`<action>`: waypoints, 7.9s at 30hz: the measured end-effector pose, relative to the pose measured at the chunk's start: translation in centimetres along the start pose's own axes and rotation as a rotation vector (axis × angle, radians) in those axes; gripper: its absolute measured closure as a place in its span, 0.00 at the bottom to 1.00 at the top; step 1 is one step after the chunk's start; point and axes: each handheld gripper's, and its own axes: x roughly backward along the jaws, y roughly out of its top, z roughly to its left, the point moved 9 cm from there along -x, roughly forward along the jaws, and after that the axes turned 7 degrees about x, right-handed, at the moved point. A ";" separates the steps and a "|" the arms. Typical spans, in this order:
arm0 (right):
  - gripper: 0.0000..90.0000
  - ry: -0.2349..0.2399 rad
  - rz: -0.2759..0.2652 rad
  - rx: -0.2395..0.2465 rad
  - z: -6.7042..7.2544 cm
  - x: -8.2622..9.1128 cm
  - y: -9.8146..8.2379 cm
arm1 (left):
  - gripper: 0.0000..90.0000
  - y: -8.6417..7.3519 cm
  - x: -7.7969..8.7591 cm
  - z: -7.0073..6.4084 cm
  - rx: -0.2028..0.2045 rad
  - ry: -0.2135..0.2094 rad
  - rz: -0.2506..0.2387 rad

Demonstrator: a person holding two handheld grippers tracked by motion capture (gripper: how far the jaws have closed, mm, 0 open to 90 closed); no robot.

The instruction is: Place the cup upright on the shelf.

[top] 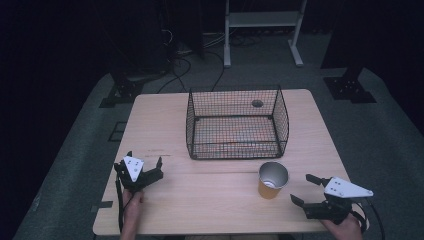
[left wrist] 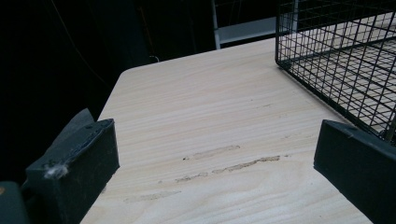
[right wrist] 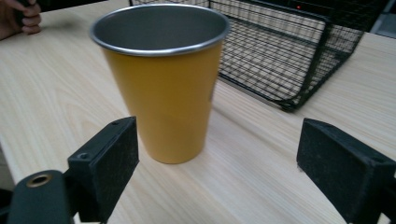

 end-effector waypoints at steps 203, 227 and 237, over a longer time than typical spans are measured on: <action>0.14 0.208 0.032 -0.079 -7.8 -15.8 21.3 | 0.00 0.0 0.0 0.0 0.006 -0.005 0.004; 0.14 0.226 0.077 -0.121 -9.1 -19.9 20.6 | 0.00 0.0 0.0 0.0 0.007 -0.007 0.003; 0.13 0.250 0.122 -0.116 -9.0 -21.9 19.9 | 0.00 0.0 0.1 0.0 0.010 -0.009 0.003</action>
